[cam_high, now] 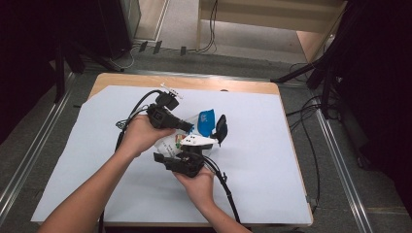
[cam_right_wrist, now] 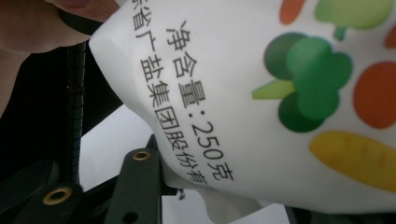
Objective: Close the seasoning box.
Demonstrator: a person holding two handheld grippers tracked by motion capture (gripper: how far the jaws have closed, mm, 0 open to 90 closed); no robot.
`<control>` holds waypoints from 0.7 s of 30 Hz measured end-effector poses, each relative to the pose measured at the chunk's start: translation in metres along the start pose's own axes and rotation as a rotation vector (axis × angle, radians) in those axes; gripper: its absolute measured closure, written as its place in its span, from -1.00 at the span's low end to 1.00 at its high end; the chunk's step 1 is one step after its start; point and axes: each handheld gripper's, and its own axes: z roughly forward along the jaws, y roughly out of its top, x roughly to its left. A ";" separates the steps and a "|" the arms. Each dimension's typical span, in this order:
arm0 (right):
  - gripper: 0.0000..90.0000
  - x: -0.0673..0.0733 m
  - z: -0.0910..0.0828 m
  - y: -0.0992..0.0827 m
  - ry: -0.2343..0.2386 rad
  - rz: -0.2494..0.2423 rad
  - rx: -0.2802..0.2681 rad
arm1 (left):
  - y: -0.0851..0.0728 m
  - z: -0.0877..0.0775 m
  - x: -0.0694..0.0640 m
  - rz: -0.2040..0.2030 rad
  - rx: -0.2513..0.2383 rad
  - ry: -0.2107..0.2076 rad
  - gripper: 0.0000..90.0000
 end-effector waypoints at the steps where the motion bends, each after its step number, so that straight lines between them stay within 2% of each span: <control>1: 0.39 0.000 0.000 0.000 0.000 0.001 -0.002 | 0.000 0.000 0.000 -0.002 0.000 0.002 1.00; 21: 0.42 -0.001 0.001 -0.002 0.009 0.012 -0.028 | 0.000 0.000 -0.003 0.004 -0.004 0.013 1.00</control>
